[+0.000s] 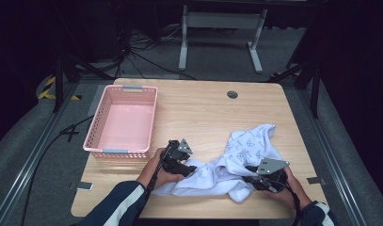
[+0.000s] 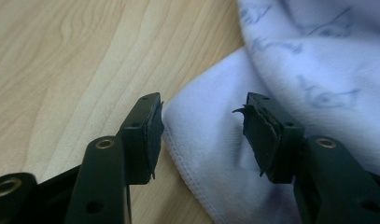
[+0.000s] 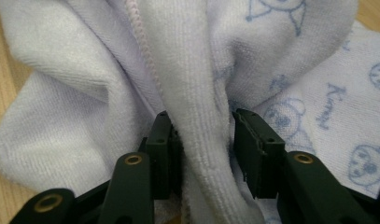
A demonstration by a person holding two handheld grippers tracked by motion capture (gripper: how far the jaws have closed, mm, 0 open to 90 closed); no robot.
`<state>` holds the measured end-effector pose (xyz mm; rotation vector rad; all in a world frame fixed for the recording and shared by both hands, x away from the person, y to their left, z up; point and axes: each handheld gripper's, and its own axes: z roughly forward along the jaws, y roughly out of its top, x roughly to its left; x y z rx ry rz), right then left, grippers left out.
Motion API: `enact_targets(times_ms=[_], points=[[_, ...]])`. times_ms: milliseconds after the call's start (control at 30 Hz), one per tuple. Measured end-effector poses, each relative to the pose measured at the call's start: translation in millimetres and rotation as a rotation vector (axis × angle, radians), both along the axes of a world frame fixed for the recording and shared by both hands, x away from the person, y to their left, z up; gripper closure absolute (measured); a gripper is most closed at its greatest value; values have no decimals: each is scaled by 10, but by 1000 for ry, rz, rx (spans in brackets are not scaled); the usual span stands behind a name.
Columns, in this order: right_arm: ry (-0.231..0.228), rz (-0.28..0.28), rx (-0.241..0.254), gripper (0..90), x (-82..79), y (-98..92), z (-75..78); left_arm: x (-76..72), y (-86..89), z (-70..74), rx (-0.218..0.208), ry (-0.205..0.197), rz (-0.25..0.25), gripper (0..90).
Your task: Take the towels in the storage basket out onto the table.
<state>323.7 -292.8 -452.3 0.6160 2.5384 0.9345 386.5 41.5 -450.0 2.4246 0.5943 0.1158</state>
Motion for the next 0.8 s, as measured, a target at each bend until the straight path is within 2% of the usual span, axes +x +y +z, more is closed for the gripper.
enact_targets(times_ms=[67, 100, 167, 233, 267, 333, 400, 433, 467, 500, 533, 567, 600, 633, 700, 733, 800], points=[[-2, 5, -2, 593, -4, -3, 2, 9, -24, -41, 14, 13, -13, 508], [-2, 4, -2, 592, -6, -4, 3, 10, -30, -49, -15, 27, -11, 557], [-9, 3, -6, 576, -14, -5, 11, 9, -25, -50, -26, 29, -25, 666], [-8, -5, -3, 576, -18, -8, 19, 4, -9, -43, -27, 30, -32, 796], [-16, -4, 1, 612, -35, -29, 53, -14, 21, -18, -9, 24, -25, 858], [-26, -2, 9, 641, -51, -44, 78, -41, 77, 10, 4, -2, -19, 863], [-46, 3, 24, 693, -82, -72, 130, -98, 158, 52, 9, -43, 24, 870], [-47, 6, 26, 714, -97, -87, 154, -128, 214, 87, -1, -60, 48, 871], [-51, 12, 37, 736, -130, -120, 193, -199, 348, 175, -18, -96, 102, 872], [-52, 12, 36, 749, -145, -139, 208, -240, 419, 225, -32, -124, 125, 872], [-53, 10, 34, 766, -157, -163, 220, -240, 419, 225, -32, -124, 125, 872], [-54, 8, 35, 779, -169, -198, 233, -323, 574, 327, -31, -169, 168, 873], [-54, 8, 35, 779, -169, -198, 233, -323, 574, 327, -31, -169, 168, 873], [-57, 5, 28, 779, -174, -219, 237, -374, 676, 381, -32, -191, 194, 873], [-59, -10, 10, 792, -183, -280, 241, -459, 878, 449, -56, -212, 243, 873], [-55, -20, -5, 805, -185, -312, 232, -492, 961, 466, -54, -221, 259, 873], [-32, -34, -28, 809, -179, -351, 205, -563, 1118, 479, -68, -216, 294, 873]])
